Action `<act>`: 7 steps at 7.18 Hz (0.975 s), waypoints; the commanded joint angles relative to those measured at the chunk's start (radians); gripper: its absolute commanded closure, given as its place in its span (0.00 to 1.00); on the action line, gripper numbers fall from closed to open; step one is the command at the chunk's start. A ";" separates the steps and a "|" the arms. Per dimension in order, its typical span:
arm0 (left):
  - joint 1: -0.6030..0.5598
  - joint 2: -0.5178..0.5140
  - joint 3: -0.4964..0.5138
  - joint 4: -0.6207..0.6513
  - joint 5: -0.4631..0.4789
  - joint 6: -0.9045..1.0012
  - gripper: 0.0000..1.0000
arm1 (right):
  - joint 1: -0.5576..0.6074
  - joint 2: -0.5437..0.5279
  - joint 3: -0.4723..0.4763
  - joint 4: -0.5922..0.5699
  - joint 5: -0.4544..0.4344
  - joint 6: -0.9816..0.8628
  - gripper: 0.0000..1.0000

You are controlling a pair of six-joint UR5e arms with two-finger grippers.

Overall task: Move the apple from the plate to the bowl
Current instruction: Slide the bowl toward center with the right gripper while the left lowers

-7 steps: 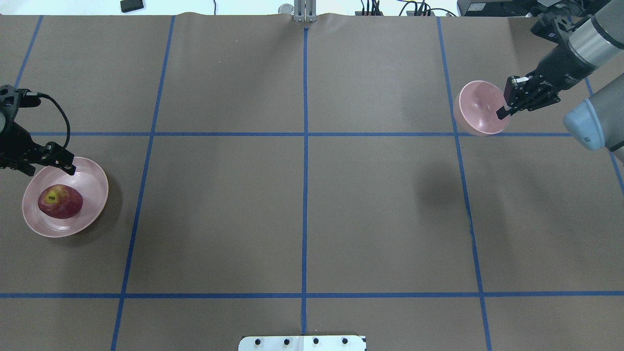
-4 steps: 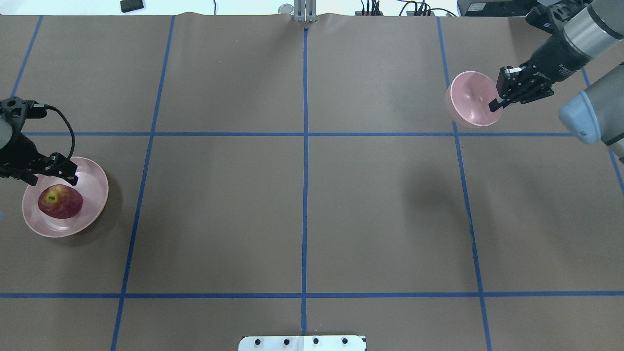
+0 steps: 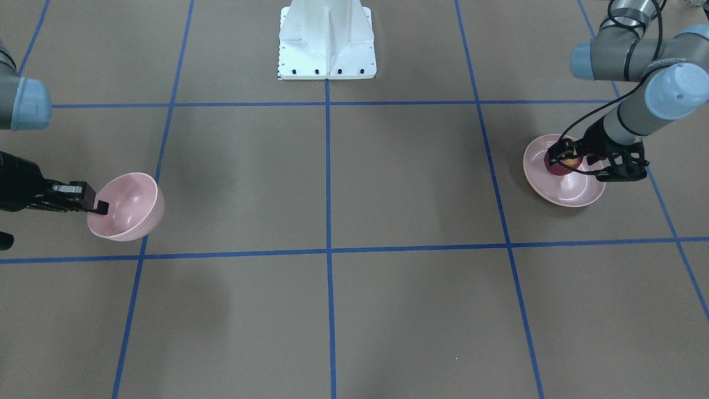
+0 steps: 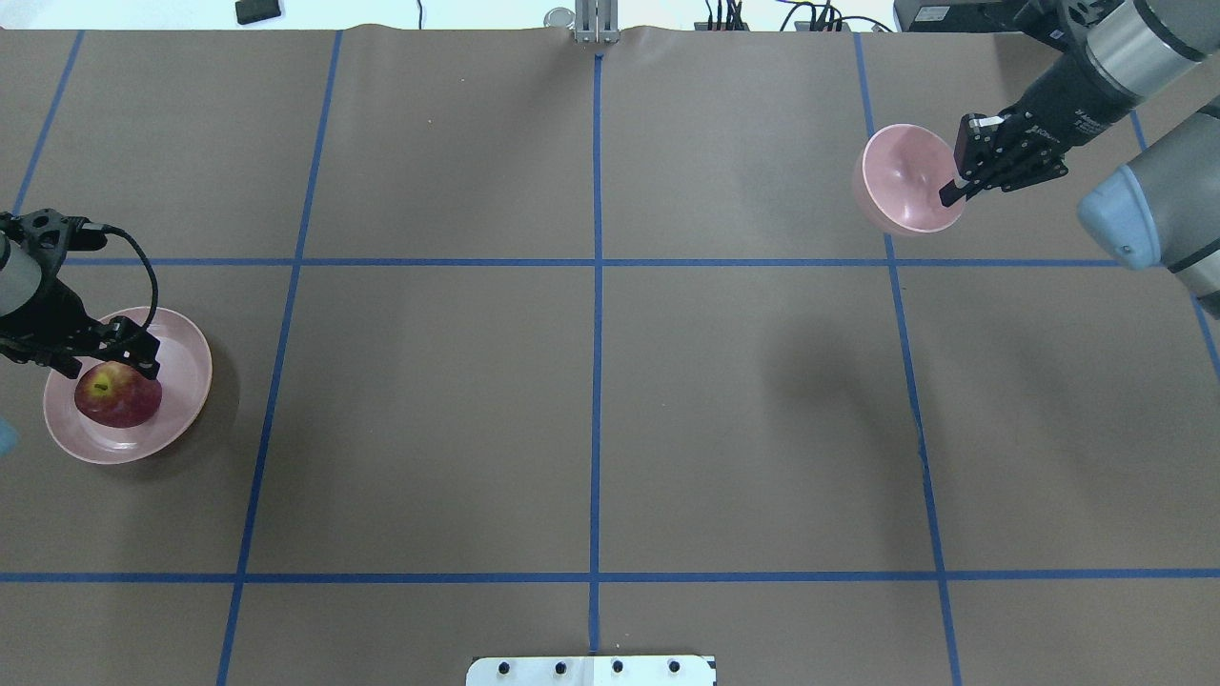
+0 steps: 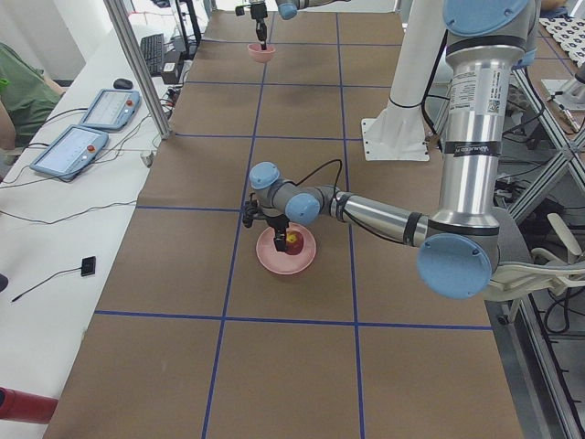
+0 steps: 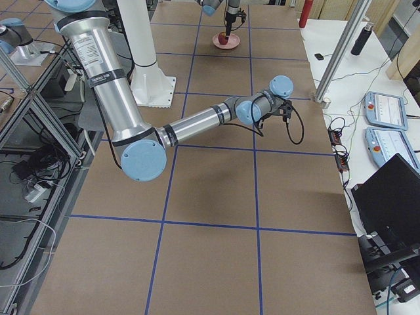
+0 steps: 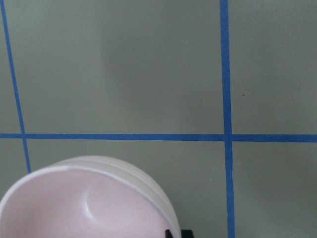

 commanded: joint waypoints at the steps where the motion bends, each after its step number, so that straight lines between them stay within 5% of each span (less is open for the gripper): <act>1: 0.016 -0.001 0.016 -0.001 -0.001 0.002 0.01 | -0.012 0.027 0.002 0.003 -0.002 0.045 1.00; 3: 0.021 -0.001 0.019 -0.001 -0.001 0.005 0.03 | -0.061 0.065 0.000 0.003 -0.013 0.134 1.00; 5: 0.021 0.000 0.017 0.002 -0.002 -0.007 0.26 | -0.072 0.079 0.000 0.003 -0.018 0.160 1.00; 6: 0.021 0.000 0.019 0.003 -0.012 -0.009 0.55 | -0.094 0.103 -0.001 0.002 -0.039 0.196 1.00; 7: 0.019 0.000 -0.005 0.016 -0.024 -0.007 1.00 | -0.115 0.120 -0.003 0.003 -0.065 0.238 1.00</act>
